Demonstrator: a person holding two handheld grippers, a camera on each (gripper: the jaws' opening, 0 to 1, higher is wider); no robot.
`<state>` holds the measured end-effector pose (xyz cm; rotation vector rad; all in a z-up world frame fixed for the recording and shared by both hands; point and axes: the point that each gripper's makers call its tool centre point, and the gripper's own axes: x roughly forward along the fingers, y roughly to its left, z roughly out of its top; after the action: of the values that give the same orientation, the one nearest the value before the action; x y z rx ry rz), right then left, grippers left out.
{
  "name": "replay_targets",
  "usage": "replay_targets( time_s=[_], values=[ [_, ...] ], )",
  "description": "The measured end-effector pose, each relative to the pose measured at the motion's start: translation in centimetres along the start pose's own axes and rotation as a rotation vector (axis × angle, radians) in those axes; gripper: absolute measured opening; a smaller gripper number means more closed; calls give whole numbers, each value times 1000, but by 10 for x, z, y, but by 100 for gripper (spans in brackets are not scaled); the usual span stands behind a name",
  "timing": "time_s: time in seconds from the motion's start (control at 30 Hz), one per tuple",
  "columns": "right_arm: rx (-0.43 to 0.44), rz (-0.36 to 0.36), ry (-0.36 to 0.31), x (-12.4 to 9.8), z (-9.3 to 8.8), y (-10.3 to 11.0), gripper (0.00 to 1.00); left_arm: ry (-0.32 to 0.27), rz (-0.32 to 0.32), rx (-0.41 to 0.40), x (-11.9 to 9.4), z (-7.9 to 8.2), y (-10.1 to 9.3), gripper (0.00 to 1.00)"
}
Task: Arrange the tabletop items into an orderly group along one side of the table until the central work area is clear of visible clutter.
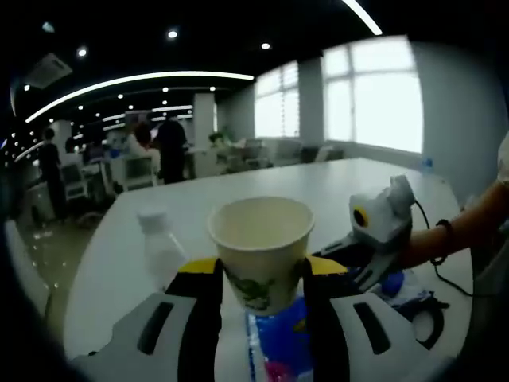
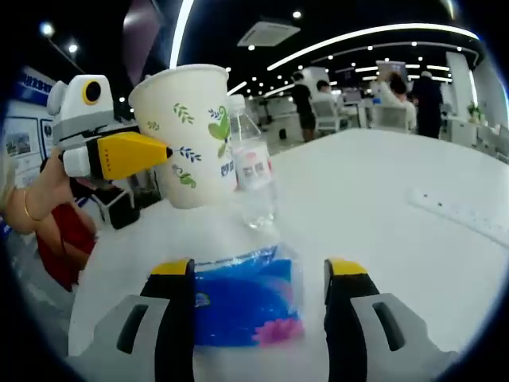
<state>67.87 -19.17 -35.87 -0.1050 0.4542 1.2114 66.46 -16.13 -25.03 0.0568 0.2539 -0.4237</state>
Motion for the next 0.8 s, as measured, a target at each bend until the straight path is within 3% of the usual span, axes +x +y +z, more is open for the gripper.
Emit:
replay_targets(
  time_s=[0.3,0.47,0.6,0.8],
  values=[
    [29,-15,58,4,-18,-5,50,-1,3,-12,-5,-1,0,37],
    [-30,-21,114,4,-31,-6,34,-11,12,-17,-7,2,4,37],
    [-80,-34,123,3,-32,-7,22,-19,21,-14,-9,4,7,37],
    [-72,-39,140,3,-33,-10,18,-22,42,-2,-11,6,10,37]
  ],
)
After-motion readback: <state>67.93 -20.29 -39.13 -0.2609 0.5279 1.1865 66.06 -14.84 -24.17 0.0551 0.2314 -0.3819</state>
